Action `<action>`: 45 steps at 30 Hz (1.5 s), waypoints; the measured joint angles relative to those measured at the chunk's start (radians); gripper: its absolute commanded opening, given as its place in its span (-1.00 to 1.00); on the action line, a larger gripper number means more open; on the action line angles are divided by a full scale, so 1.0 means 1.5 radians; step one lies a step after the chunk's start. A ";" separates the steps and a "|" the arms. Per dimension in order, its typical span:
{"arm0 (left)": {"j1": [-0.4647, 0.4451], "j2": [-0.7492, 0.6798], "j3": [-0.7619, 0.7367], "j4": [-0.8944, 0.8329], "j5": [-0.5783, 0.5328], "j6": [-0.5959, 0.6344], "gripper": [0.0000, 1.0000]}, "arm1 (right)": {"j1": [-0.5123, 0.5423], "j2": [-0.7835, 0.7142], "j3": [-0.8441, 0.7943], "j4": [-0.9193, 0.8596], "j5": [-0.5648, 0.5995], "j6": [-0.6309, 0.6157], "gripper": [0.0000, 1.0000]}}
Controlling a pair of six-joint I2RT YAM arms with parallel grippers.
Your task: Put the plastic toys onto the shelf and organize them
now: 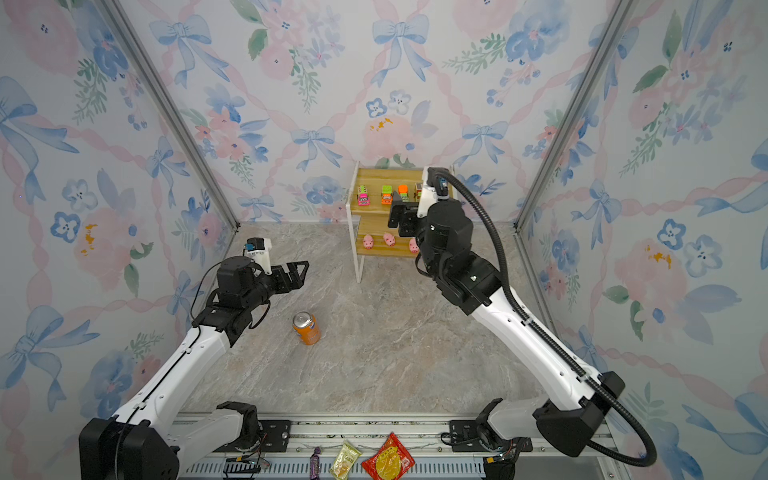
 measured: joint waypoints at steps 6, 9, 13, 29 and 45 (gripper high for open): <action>0.013 -0.041 -0.022 0.008 -0.092 0.018 0.96 | -0.148 -0.225 -0.243 0.032 0.019 0.001 0.94; 0.013 -0.068 -0.056 0.034 -0.158 0.028 0.96 | -0.199 -0.280 -0.362 0.066 0.020 -0.005 0.94; 0.013 -0.107 -0.145 0.103 -0.261 0.046 0.96 | -0.232 -0.275 -0.543 0.145 0.023 -0.027 0.94; 0.074 0.065 -0.373 0.523 -0.339 0.183 0.96 | -0.346 0.031 -0.888 0.676 -0.039 -0.086 0.94; 0.072 0.232 -0.346 0.696 -0.284 0.217 0.96 | -0.385 0.164 -0.792 0.775 -0.133 -0.089 0.95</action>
